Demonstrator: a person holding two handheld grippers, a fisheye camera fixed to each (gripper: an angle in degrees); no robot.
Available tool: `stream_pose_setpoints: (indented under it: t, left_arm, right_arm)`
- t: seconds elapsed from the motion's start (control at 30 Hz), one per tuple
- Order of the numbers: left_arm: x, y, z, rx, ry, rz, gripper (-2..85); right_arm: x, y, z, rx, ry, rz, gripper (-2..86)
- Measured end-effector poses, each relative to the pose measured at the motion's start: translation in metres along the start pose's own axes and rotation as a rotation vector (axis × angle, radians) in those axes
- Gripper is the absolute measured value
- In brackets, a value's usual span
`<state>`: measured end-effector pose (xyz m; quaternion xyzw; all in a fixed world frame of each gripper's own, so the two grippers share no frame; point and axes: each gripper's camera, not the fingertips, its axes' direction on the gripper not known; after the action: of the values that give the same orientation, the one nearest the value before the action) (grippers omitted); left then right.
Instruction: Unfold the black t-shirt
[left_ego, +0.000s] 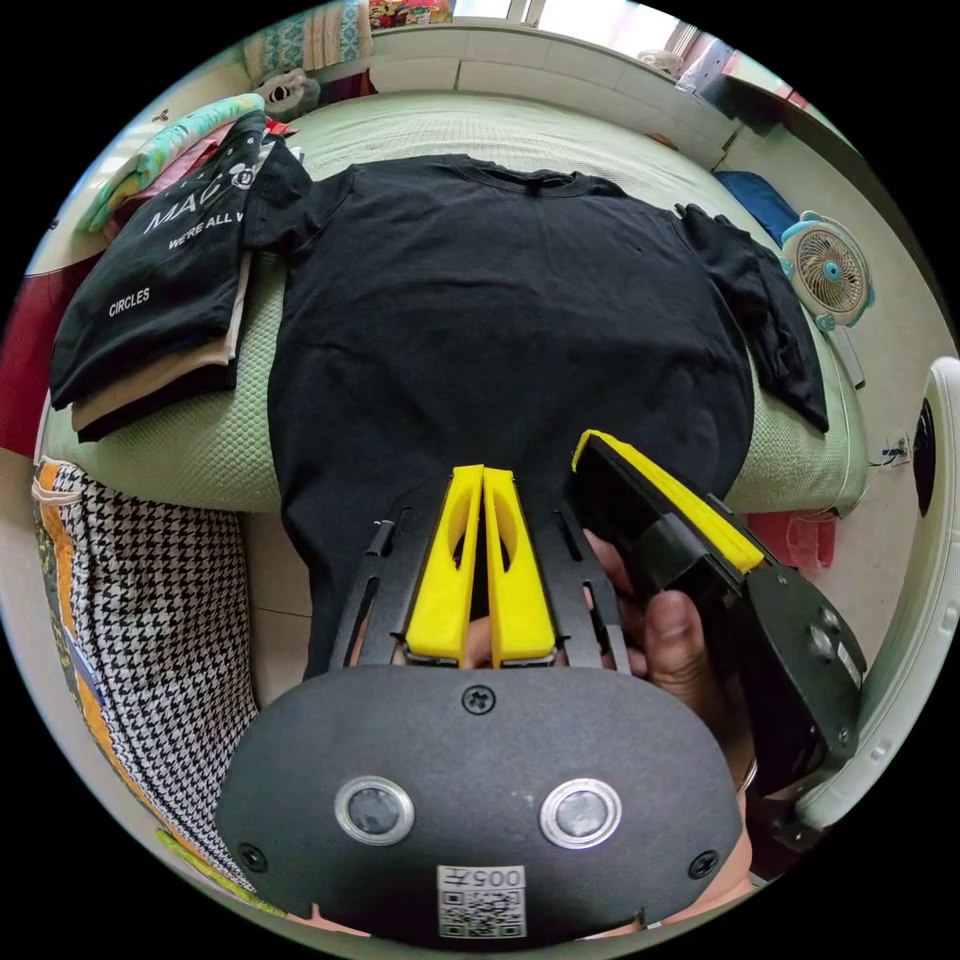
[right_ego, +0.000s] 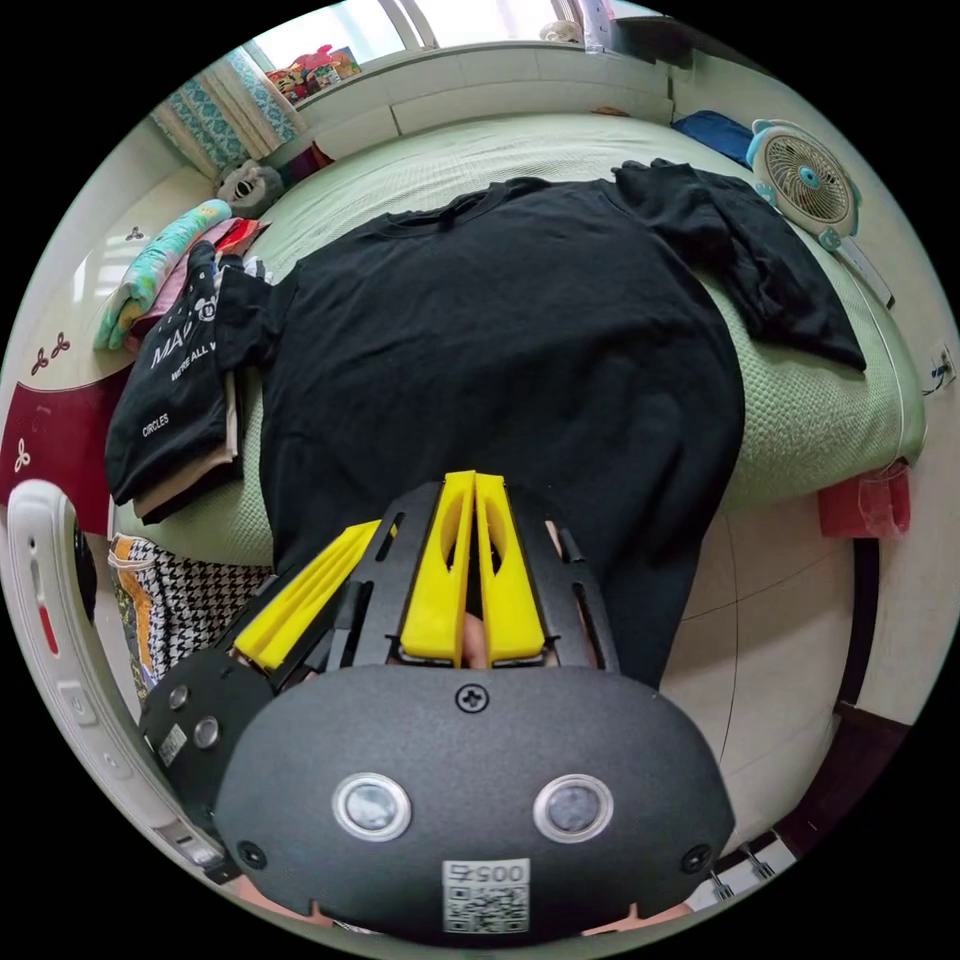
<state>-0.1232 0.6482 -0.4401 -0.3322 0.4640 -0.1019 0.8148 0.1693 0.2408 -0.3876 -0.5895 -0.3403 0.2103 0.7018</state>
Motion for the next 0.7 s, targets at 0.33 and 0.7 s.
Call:
stream_pose_setpoints:
  t: [0.33,0.7]
  left_arm:
    - [-0.005,0.002,-0.002,0.014,0.009,-0.009,-0.2]
    - [-0.013,0.003,-0.004,0.017,0.041,-0.016,-0.2]
  right_arm:
    - [0.011,0.002,-0.001,0.006,-0.016,0.009,-1.3]
    - [0.022,0.007,-0.003,0.017,-0.033,0.014,-1.2]
